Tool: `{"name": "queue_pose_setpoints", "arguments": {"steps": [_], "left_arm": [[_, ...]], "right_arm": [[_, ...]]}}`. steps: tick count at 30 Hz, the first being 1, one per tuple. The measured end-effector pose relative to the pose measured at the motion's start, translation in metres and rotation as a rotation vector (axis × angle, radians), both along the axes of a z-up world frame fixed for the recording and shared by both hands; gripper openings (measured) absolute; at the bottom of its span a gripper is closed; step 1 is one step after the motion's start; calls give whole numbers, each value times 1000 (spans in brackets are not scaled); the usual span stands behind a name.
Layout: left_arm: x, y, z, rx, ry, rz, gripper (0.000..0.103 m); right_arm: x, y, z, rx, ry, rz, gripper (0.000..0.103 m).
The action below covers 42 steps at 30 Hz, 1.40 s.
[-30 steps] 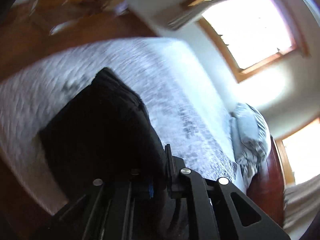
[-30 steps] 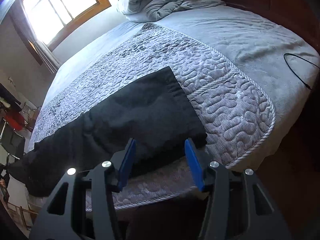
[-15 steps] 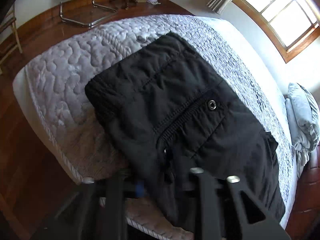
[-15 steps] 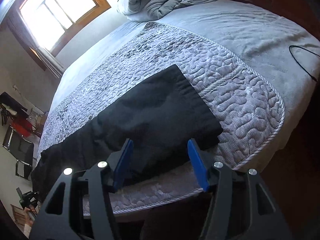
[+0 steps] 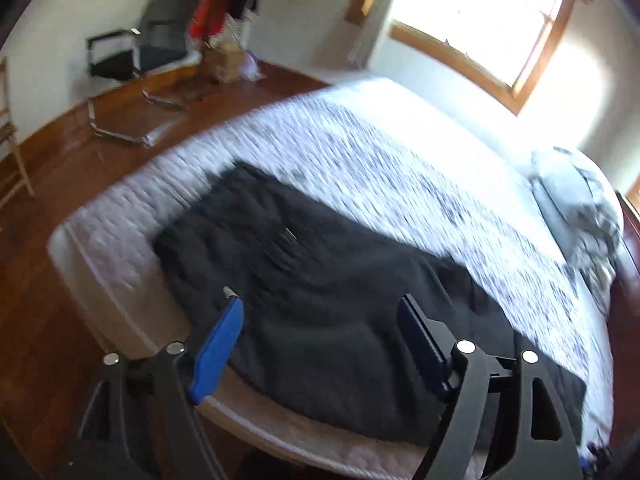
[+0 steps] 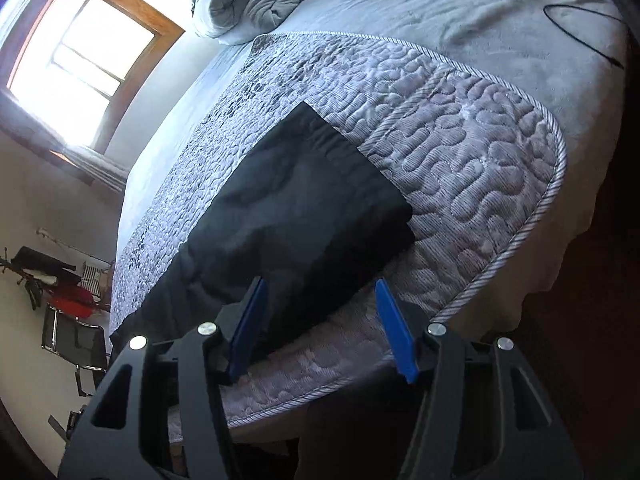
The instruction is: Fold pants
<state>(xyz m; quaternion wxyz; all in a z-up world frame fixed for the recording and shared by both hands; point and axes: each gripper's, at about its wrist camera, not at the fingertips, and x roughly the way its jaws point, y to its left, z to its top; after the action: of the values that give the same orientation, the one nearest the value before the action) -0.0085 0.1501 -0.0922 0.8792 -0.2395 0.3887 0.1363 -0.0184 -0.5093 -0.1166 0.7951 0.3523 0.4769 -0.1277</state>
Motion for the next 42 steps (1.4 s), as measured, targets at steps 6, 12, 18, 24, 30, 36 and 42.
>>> {"name": "queue_pose_setpoints", "arguments": {"steps": [6,12,18,24,30,36,42], "left_arm": [[27,-31,-43,-36,139,-73,86],[44,-38,-86,-14,258,-66,87],[63,-44,-103,73,320,-74,94],[66,-48,-105,88,333,-63,96],[54,-33,-91,22,275,-27,96],[28,-16,-89,-51,227,40,96],[31,-6,-102,5,280,17,96]], "right_arm": [[11,-18,-18,91,-11,-75,52],[31,-25,-21,35,44,-69,14],[38,-20,23,32,-83,11,5],[34,-26,16,-1,16,-4,10],[0,-27,-15,66,56,-67,22],[-16,-26,-29,160,30,-132,46],[-4,-23,-36,248,7,-174,61]]}}
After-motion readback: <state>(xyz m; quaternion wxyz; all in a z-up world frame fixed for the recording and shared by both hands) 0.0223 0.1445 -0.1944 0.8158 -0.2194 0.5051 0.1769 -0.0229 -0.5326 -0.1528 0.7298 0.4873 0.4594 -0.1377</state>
